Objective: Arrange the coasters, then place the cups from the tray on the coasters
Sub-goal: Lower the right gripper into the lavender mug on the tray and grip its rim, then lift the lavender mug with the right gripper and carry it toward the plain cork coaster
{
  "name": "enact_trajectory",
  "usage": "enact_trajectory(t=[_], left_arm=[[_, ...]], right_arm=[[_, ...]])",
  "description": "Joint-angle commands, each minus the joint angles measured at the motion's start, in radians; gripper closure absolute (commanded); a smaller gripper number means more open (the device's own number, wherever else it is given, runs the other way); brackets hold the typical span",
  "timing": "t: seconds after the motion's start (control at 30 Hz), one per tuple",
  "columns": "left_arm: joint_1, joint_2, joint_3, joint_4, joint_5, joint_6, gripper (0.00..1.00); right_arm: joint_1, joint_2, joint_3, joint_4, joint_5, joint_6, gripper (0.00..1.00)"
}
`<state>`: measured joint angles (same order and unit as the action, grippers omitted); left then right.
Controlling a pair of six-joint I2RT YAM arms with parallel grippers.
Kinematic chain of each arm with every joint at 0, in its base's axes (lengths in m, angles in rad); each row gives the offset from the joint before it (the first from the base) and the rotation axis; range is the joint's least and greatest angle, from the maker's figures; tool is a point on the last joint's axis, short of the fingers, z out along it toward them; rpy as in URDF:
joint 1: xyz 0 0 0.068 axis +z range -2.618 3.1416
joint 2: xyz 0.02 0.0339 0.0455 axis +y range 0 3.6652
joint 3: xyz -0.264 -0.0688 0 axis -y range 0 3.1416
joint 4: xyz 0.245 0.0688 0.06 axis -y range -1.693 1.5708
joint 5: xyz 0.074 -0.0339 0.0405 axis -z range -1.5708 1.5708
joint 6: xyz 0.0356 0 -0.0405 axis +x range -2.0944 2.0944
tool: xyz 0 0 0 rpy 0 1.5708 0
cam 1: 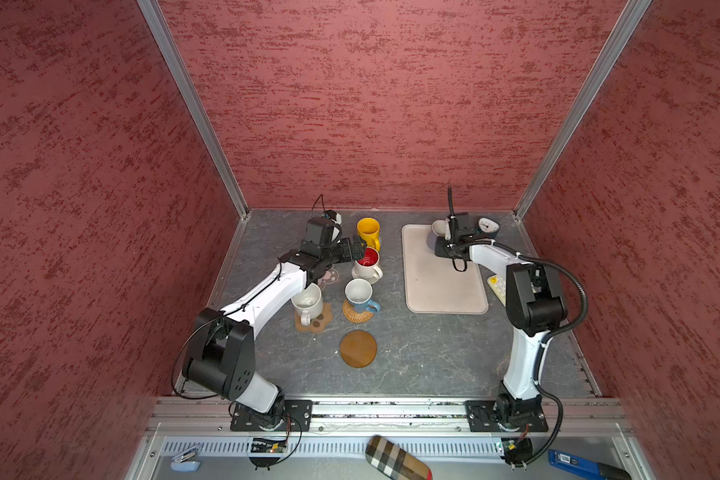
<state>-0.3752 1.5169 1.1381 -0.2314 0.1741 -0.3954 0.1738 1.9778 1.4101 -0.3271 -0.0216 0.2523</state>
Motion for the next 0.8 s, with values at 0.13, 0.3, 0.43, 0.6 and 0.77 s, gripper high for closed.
enact_trajectory(t=[0.13,0.3,0.43,0.6,0.77], left_arm=[[-0.002,-0.11,-0.056,-0.061,0.001,-0.011,0.01],[0.0,-0.172,-0.086,-0.099,0.0,-0.016,0.0],[0.012,-0.208,-0.111,-0.132,0.013,-0.033,0.0],[0.03,-0.272,-0.153,-0.154,0.036,-0.055,0.0],[0.033,-0.329,-0.171,-0.188,0.028,-0.058,0.0]], right_arm=[[0.04,-0.214,-0.111,0.067,-0.038,-0.028,1.0],[0.092,-0.325,-0.21,0.081,-0.046,-0.06,1.0],[0.13,-0.41,-0.278,0.08,-0.073,-0.067,1.0],[0.196,-0.511,-0.333,0.046,-0.075,-0.081,1.0],[0.263,-0.598,-0.358,0.003,-0.105,-0.108,1.0]])
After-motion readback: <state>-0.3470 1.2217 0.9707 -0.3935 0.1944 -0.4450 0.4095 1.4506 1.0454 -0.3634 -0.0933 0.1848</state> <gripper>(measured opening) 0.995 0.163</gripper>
